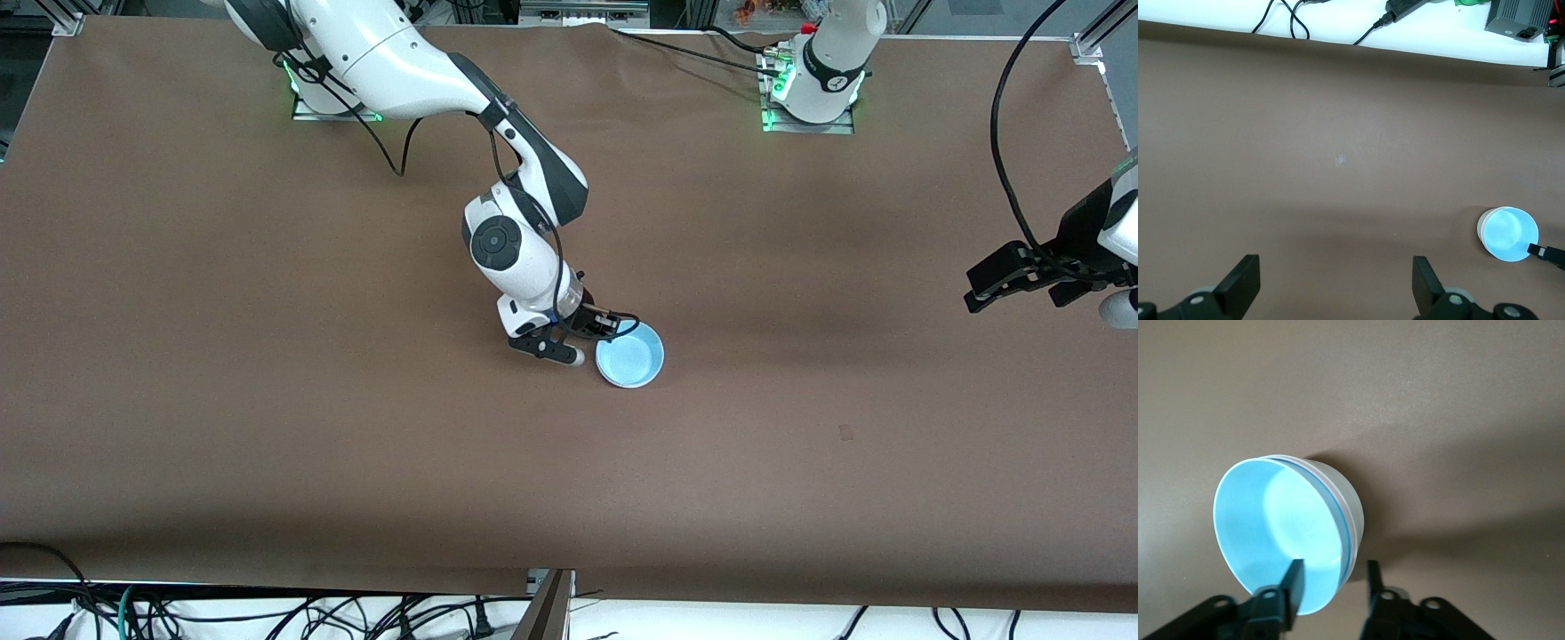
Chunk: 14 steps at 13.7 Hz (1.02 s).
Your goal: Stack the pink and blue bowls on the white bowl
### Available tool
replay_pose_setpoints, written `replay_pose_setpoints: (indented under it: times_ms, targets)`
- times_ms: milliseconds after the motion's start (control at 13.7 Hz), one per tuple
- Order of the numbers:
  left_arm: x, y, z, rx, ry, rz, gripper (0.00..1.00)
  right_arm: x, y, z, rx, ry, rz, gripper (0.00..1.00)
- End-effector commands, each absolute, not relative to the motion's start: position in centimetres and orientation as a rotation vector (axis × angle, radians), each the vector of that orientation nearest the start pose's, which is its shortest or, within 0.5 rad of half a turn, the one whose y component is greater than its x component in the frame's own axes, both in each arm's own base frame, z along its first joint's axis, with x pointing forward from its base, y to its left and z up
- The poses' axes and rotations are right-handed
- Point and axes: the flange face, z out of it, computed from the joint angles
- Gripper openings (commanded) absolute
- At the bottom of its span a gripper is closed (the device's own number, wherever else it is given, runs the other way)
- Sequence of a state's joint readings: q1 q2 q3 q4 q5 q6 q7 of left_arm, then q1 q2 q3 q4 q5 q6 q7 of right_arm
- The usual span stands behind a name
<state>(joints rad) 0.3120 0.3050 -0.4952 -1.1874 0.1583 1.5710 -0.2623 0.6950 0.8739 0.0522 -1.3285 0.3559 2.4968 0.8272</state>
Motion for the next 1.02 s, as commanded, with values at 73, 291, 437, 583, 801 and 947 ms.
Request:
replay_pose_setpoints:
  times_ms: [73, 291, 437, 583, 801, 947]
  targets:
    - [63.6, -4.3, 64.2, -3.12, -0.19, -0.193, 1.0, 60.1, 49.0, 26.8, -2.715, 0.502, 0.063, 1.0]
    - [63.6, -4.3, 64.2, -3.12, -0.19, -0.193, 1.0, 63.7, 43.9, 32.3, -2.835, 0.323, 0.149, 1.0]
    - [63.6, -4.3, 64.2, -3.12, -0.19, -0.193, 1.0, 65.3, 38.8, 35.0, -2.905, 0.102, 0.195, 1.0]
    - [63.6, -4.3, 64.2, -3.121, -0.187, -0.192, 1.0, 66.3, 33.2, 38.1, -2.994, -0.086, 0.222, 1.0]
    - [63.6, -4.2, 64.2, -3.121, -0.187, -0.192, 1.0, 66.9, 23.4, 44.1, -3.054, -0.35, 0.273, 1.0]
    - [63.6, -4.2, 64.2, -3.122, -0.187, -0.192, 1.0, 65.4, 17.2, 47.7, -3.059, -0.388, 0.311, 1.0]
